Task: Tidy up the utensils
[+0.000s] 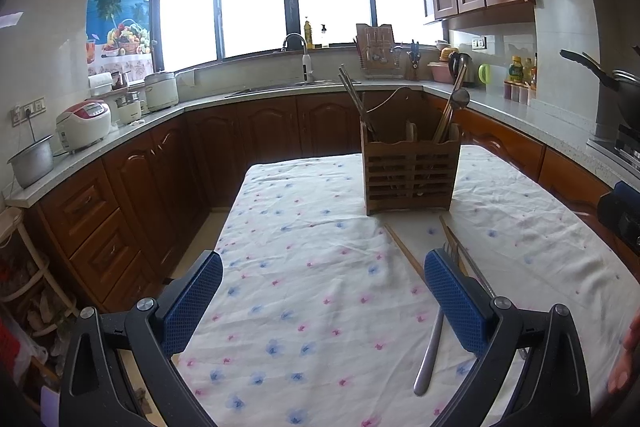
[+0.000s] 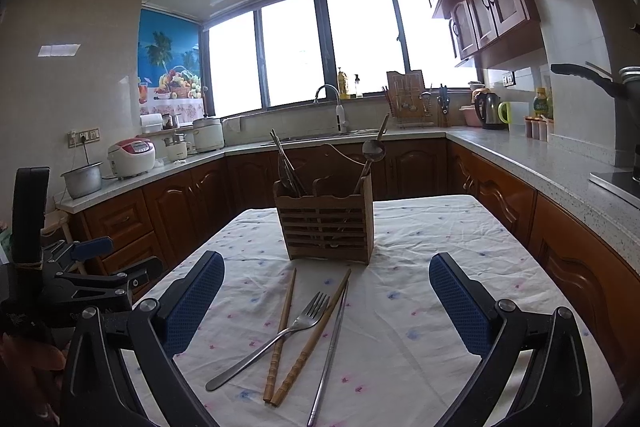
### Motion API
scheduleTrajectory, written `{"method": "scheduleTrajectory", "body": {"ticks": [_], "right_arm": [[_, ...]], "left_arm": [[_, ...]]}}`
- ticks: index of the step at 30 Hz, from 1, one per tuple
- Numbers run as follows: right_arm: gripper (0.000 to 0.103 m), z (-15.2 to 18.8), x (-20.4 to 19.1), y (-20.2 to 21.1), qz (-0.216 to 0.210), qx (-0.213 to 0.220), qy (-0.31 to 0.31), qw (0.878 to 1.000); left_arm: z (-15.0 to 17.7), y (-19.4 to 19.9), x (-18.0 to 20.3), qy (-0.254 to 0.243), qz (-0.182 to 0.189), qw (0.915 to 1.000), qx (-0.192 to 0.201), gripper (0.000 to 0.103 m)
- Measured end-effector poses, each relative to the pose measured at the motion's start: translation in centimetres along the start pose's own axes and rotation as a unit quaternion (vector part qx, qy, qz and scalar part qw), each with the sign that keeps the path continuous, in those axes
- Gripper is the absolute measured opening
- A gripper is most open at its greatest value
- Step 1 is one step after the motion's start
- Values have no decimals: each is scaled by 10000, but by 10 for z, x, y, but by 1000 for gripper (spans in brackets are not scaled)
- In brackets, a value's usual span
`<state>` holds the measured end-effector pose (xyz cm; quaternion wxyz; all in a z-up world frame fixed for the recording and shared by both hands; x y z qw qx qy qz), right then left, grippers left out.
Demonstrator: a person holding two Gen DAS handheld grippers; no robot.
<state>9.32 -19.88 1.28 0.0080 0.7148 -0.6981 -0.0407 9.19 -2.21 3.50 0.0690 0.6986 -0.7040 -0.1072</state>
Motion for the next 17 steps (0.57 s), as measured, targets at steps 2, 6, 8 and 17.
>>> {"method": "scheduleTrajectory", "body": {"ticks": [2,6,8,17], "right_arm": [[103,1,2,-1,12,-12,-13,10000],[103,3,5,-2,29,-32,-27,10000],[103,4,6,-3,37,-43,-36,10000],[103,10,10,-8,55,-133,-95,9999]], "left_arm": [[-1,-1,1,-1,10,10000,-13,102],[-2,-3,2,19,20,10000,-37,102],[-4,-4,3,28,32,10000,-45,102],[-5,-8,6,57,23,10000,-71,102]]}}
Point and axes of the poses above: each gripper's, at about its wrist camera, not at the fingertips, and y roughly against the way its jaws point, x to its right, z to its underside, the point moved 6 cm from there along -y, roughly the way its jaws point, and after that the axes turned 12 degrees about x, right-handed, at the moved point
